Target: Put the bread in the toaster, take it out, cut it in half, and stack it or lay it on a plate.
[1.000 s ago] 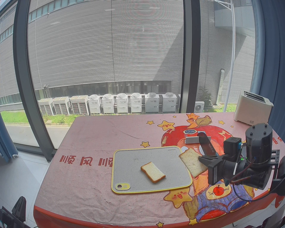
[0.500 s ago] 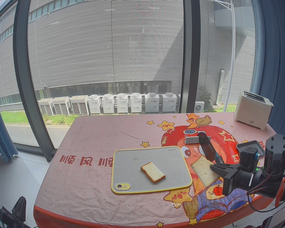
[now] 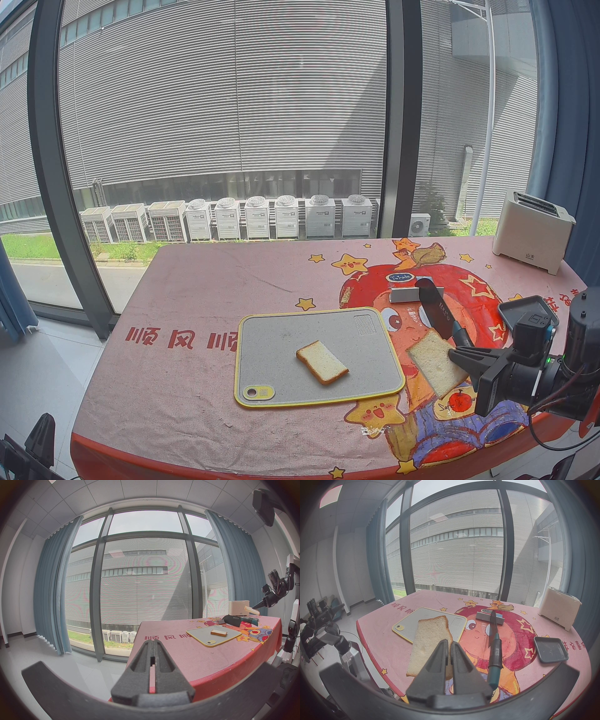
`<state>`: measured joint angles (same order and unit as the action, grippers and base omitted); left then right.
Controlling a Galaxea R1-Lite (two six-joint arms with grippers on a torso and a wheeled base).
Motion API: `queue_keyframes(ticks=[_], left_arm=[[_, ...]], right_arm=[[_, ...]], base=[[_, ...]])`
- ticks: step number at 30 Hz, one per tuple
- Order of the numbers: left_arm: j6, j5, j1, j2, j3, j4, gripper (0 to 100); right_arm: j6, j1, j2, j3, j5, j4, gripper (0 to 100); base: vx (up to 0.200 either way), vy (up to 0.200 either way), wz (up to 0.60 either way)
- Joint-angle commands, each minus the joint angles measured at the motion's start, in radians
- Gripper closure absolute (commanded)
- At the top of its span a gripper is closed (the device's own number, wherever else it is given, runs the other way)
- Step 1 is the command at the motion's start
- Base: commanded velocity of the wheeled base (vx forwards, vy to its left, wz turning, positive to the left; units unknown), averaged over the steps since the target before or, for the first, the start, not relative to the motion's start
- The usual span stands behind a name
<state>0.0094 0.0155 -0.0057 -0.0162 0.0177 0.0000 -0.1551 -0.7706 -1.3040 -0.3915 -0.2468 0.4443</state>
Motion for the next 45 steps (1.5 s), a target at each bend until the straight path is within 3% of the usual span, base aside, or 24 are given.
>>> queue_keyframes(ticks=[1,31,45], left_arm=[[0.0,0.0,0.001,0.016,-0.018,0.0,100],[0.003,0.0,0.001,0.016,-0.018,0.0,100],[0.001,0.0,0.0,0.016,-0.018,0.0,100]], right_arm=[[0.0,-0.004,-0.001,0.002,0.0,-0.001,100],[0.0,-0.01,-0.003,0.008,0.0,-0.001,100],[0.0,-0.013,-0.003,0.01,0.0,-0.001,100]], base=[[0.0,0.0,0.0],[0.0,0.0,0.0],[0.0,-0.2,0.0]])
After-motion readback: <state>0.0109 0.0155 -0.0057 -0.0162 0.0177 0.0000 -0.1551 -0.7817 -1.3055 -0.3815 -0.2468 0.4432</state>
